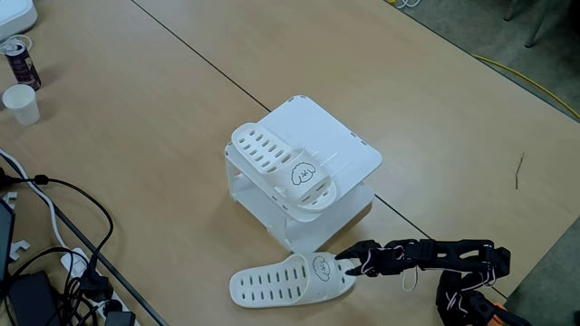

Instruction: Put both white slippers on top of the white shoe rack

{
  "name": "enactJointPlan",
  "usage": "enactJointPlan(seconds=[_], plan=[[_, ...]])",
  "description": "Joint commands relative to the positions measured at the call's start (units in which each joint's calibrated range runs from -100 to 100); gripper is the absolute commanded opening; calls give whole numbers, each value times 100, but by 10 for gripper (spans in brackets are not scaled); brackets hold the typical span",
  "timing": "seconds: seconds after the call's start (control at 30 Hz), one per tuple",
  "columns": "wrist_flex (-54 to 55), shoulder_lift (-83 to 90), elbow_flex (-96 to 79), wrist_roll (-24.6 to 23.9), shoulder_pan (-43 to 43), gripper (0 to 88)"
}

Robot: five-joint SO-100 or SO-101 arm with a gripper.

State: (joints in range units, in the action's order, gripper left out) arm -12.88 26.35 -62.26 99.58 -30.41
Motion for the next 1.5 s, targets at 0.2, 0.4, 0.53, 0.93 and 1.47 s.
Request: enactJointPlan(seconds=[0.2, 0.4, 0.53, 0.93, 1.47], plan=[[88, 196, -3, 42, 64, 220], [778, -351, 33, 42, 64, 221], [1417, -771, 33, 42, 31, 221], [2703, -1529, -246, 42, -2, 220], [2841, -1646, -427, 42, 237, 220]])
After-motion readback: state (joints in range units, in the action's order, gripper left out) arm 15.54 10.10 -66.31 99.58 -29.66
